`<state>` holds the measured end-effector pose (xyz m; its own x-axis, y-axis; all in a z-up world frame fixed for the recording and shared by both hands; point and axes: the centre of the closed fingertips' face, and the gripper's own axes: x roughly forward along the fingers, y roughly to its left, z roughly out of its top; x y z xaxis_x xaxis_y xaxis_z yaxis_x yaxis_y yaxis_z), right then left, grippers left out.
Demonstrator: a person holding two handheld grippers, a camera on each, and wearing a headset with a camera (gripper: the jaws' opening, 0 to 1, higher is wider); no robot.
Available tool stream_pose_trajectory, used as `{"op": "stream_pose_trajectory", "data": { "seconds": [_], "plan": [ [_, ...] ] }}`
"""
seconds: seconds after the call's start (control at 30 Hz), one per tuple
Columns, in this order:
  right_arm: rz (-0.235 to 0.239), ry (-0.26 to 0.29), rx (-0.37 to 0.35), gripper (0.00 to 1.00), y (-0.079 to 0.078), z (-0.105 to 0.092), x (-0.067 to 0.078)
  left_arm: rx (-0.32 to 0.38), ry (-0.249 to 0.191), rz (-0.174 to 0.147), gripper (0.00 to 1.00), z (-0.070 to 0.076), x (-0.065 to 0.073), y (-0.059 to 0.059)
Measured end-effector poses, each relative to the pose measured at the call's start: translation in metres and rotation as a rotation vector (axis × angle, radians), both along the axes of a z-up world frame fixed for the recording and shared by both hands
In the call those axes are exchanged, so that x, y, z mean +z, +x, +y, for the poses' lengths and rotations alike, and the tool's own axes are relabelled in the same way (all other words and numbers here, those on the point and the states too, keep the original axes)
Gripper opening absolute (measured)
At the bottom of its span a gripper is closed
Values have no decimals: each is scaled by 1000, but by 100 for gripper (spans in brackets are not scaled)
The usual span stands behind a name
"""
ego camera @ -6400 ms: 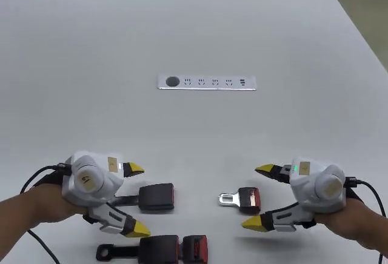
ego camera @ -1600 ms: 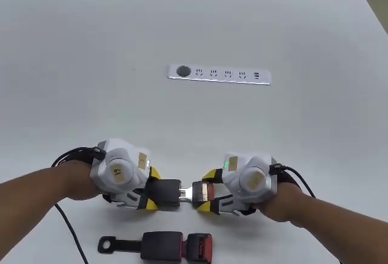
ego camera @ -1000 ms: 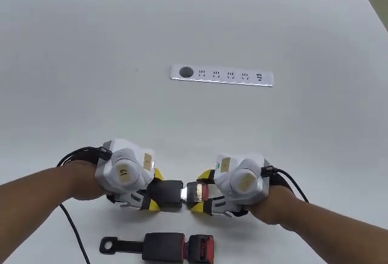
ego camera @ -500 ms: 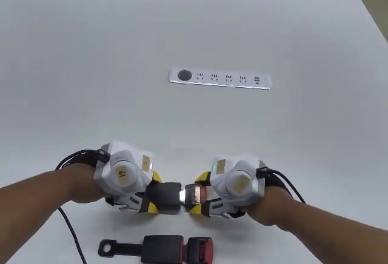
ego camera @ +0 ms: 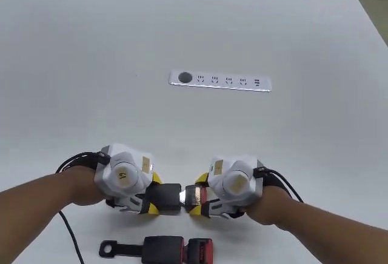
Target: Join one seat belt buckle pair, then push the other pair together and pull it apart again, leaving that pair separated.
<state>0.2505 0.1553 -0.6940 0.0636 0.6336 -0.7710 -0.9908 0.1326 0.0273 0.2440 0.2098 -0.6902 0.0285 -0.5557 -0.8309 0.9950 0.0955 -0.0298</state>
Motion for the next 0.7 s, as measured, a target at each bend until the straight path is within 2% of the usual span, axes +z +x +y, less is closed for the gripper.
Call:
{"op": "stream_pose_trajectory", "data": {
  "seconds": [0.7],
  "plan": [
    [0,-1,20,33,1,1,-1,-8,17,-3,33,2,-1,1]
  ]
}}
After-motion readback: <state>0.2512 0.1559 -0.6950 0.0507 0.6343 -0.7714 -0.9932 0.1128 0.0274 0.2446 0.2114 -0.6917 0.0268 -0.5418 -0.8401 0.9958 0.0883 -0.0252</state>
